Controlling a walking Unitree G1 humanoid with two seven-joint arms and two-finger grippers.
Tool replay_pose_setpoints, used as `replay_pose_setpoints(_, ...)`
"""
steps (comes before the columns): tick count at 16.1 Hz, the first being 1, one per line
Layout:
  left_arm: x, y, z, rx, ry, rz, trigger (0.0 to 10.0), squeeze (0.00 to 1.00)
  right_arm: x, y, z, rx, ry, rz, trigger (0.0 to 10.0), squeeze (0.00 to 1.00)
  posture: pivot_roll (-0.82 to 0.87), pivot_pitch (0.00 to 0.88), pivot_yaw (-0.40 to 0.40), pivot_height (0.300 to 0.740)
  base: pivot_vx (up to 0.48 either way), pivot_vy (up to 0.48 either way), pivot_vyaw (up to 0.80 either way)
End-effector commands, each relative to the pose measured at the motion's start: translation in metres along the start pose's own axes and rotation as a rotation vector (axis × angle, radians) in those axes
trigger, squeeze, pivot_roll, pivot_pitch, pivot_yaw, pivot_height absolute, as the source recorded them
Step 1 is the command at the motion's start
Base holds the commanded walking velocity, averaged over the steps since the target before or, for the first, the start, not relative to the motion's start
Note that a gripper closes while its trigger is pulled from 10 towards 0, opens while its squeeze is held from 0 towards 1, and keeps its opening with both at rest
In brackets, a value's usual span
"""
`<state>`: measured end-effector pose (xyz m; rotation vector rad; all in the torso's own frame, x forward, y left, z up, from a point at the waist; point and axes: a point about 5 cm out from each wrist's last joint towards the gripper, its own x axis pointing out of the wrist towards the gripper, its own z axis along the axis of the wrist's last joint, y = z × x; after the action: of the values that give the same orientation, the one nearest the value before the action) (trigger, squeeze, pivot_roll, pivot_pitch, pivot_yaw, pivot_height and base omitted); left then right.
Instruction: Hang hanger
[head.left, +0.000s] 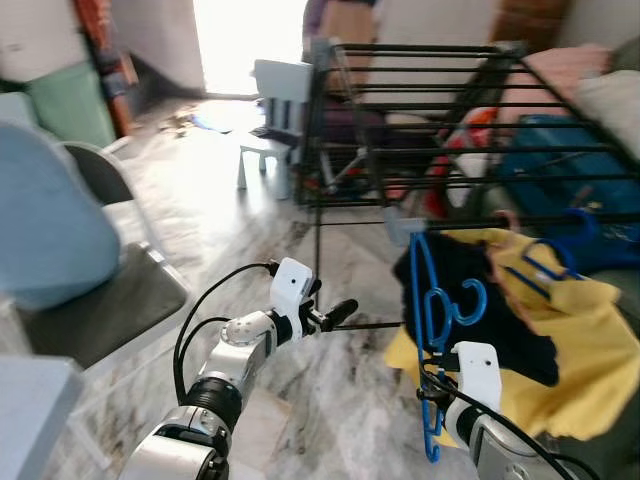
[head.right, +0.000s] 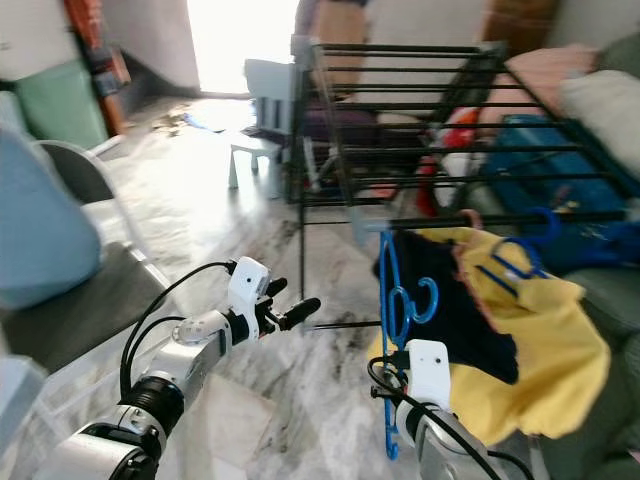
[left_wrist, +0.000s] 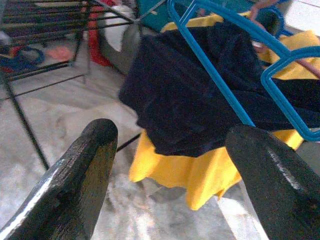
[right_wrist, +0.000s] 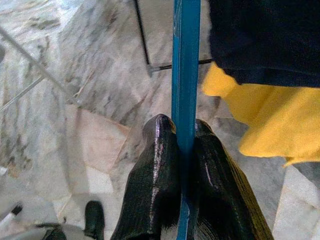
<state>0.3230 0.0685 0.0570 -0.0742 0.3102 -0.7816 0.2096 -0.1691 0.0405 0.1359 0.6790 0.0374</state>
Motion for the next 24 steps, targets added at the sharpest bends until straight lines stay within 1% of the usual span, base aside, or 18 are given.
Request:
replay_pose_setpoints(1, 0.0015, -0.0008, 0.0046, 0.012, -0.010, -0.011, 10.0, 0.00, -0.0003, -0.0032, 0.0048, -0.004, -0.022, -0.018, 10.0, 0.00, -0.06, 0.000, -0.029, 0.740, 0.304, 0.000, 0.00)
replay_pose_setpoints(5, 0.0013, -0.0006, 0.0045, 0.014, -0.010, -0.011, 10.0, 0.00, -0.0006, -0.0106, 0.0093, -0.021, -0.030, -0.026, 10.0, 0.00, -0.06, 0.000, -0.030, 0.740, 0.298, 0.000, 0.00)
replay_pose_setpoints(8, 0.0009, -0.0001, 0.0039, 0.015, -0.007, -0.008, 10.0, 0.00, -0.0004, -0.0081, 0.0075, -0.063, -0.017, -0.008, 10.0, 0.00, -0.06, 0.000, -0.031, 0.740, 0.301, 0.000, 0.00)
replay_pose_setpoints(10, 0.0005, 0.0001, 0.0034, 0.016, -0.005, -0.009, 10.0, 0.00, -0.0003, -0.0083, 0.0057, -0.079, -0.002, -0.017, 10.0, 0.00, -0.06, 0.000, -0.031, 0.740, 0.306, 0.000, 0.00)
replay_pose_setpoints(15, 0.0000, 0.0003, 0.0030, 0.018, -0.006, -0.008, 10.0, 0.00, -0.0031, -0.0075, 0.0072, -0.095, -0.018, 0.014, 10.0, 0.00, -0.06, 0.000, -0.031, 0.740, 0.279, 0.000, 0.00)
replay_pose_setpoints(17, -0.0008, 0.0018, 0.0021, 0.018, -0.001, 0.009, 10.0, 0.00, -0.0042, -0.0060, 0.0055, -0.101, -0.016, 0.025, 10.0, 0.00, -0.06, 0.000, -0.031, 0.740, 0.000, 0.000, 0.00)
replay_pose_setpoints(21, -0.0009, 0.0022, 0.0013, 0.018, 0.010, 0.008, 10.0, 0.00, -0.0056, -0.0035, 0.0029, -0.108, -0.007, 0.037, 10.0, 0.00, -0.06, 0.000, -0.028, 0.740, 0.000, 0.000, 0.00)
replay_pose_setpoints(24, -0.0010, 0.0024, 0.0017, 0.020, 0.009, 0.006, 10.0, 0.00, -0.0099, -0.0008, 0.0038, -0.146, -0.008, 0.057, 10.0, 0.00, -0.06, 0.000, -0.025, 0.740, 0.000, 0.000, 0.00)
